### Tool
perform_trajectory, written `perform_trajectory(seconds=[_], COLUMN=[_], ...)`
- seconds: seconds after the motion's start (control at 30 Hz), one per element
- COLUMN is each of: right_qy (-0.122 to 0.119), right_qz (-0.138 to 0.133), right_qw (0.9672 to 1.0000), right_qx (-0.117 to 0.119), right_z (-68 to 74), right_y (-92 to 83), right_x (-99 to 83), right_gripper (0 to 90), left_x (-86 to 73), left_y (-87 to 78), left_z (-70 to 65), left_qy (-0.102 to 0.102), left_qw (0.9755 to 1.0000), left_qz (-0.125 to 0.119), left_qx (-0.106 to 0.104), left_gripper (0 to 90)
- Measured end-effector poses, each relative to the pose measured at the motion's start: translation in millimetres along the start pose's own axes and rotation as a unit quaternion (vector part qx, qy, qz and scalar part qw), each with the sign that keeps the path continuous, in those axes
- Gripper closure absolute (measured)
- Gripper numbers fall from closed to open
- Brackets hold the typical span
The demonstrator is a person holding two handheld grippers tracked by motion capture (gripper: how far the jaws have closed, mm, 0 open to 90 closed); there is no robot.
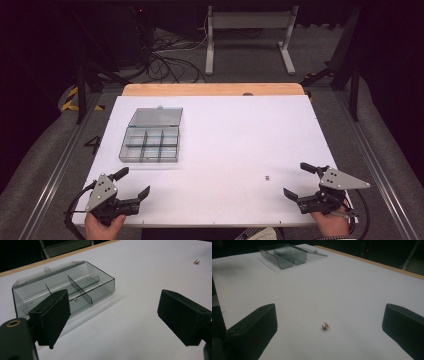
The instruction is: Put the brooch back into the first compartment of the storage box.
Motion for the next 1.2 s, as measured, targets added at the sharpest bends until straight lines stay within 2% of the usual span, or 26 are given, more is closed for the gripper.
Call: perform_trajectory(seconds=[0.13, 0.3, 0.57, 0.73, 0.97, 1.17, 1.2], right_qy=[0.001, 0.003, 0.004, 0.003, 0.003, 0.004, 0.004], right_qz=[-0.001, 0.000, -0.002, -0.002, -0.001, -0.001, -0.001], right_qw=[1.0000, 1.0000, 1.0000, 1.0000, 1.0000, 1.0000, 1.0000], right_qx=[0.000, 0.002, 0.004, 0.006, 0.008, 0.007, 0.008], right_z=[0.2, -0.4, -0.2, 0.3, 0.2, 0.4, 0.4], right_y=[-0.3, 0.8, 0.4, 1.1, 1.8, 2.2, 2.3], right_x=[-0.2, -0.6, -0.6, -0.6, -0.7, -0.6, -0.6], right_gripper=[0.7, 0.7, 0.7, 0.7, 0.7, 0.7, 0.7], left_x=[0.0, 0.2, 0.5, 2.2, 3.3, 4.7, 6.2], left_y=[0.2, -0.7, -1.0, -3.9, -2.5, -1.6, 0.0], left_z=[-1.0, -0.8, -2.5, -5.6, -5.8, -6.0, -7.1], left_qy=[-0.003, 0.008, 0.013, 0.007, 0.008, 0.003, -0.002], left_qw=[1.0000, 1.0000, 0.9999, 1.0000, 1.0000, 1.0000, 1.0000], left_qz=[0.000, 0.003, 0.004, -0.003, 0.001, 0.002, 0.002], left_qx=[0.001, 0.006, 0.008, 0.001, 0.001, 0.000, -0.002], left_gripper=[11.9, 12.4, 12.5, 12.3, 12.4, 12.6, 12.7])
Point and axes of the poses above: each handheld gripper's, and its own axes: y roughly forward along the jaws, x roughly out of its top, z roughly to its left, the point moved 2 cm from there along y, roughly forward along the jaws, and after that the axes turned 7 degrees about -y, right-handed, at the moved point
